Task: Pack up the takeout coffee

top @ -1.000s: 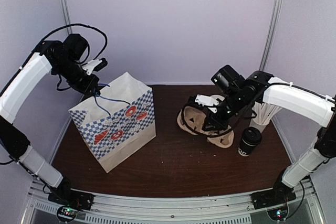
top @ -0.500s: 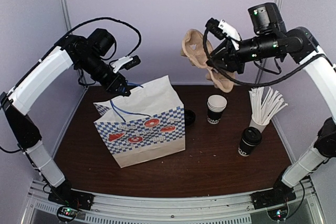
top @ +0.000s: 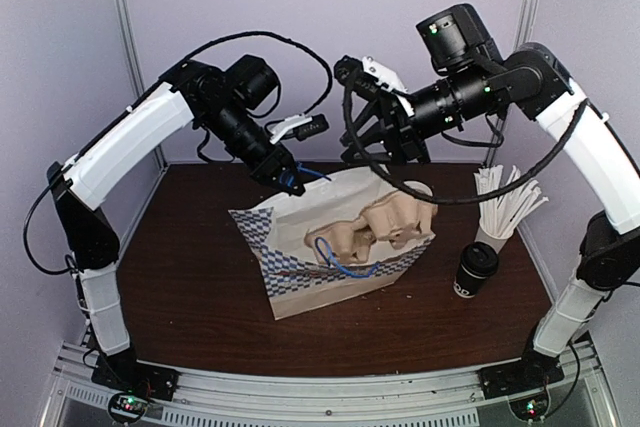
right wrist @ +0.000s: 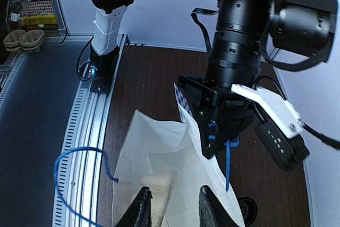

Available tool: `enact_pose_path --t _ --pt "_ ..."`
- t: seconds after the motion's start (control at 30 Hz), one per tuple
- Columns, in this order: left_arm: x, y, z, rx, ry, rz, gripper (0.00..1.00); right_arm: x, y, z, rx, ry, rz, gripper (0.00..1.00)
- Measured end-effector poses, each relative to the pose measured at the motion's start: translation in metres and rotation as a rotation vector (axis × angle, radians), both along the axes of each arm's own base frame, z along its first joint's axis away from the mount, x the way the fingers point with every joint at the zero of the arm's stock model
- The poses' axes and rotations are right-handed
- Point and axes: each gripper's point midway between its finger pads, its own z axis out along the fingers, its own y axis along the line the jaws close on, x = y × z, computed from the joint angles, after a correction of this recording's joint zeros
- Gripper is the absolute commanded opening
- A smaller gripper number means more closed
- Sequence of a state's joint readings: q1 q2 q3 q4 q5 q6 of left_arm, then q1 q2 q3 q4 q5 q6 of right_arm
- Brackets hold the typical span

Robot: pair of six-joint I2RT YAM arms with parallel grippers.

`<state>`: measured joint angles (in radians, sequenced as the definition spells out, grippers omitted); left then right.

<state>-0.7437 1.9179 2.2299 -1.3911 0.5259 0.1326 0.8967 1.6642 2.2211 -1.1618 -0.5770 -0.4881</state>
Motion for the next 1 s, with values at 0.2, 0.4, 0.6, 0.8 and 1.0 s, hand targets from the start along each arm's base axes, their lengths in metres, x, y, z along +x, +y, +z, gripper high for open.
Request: enact_pose_path --t 0.2,0.4,0.6,0.8,1.0 --pt "-0.012 -0.026 -0.006 -0.007 0.014 -0.064 0.00 -0.012 0.010 -0.017 -0.061 -0.002 0.044 0.31" --pt "-0.002 -0.025 -0.007 0.004 -0.009 -0.042 0.00 -0.007 0.008 -0.021 -0.085 -0.030 0.023 0.31" --pt "0.003 -0.024 -0.010 0.014 -0.015 -0.032 0.21 -0.003 -0.004 -0.040 -0.139 -0.020 -0.009 0.31" --pt "0.011 -0.026 0.001 -0.018 -0.070 -0.004 0.68 -0.009 -0.017 -0.071 -0.211 0.029 -0.012 0.34" --pt "-0.008 -0.004 0.056 -0.159 -0.199 0.039 0.85 -0.013 -0.021 -0.105 -0.284 0.082 -0.008 0.35"
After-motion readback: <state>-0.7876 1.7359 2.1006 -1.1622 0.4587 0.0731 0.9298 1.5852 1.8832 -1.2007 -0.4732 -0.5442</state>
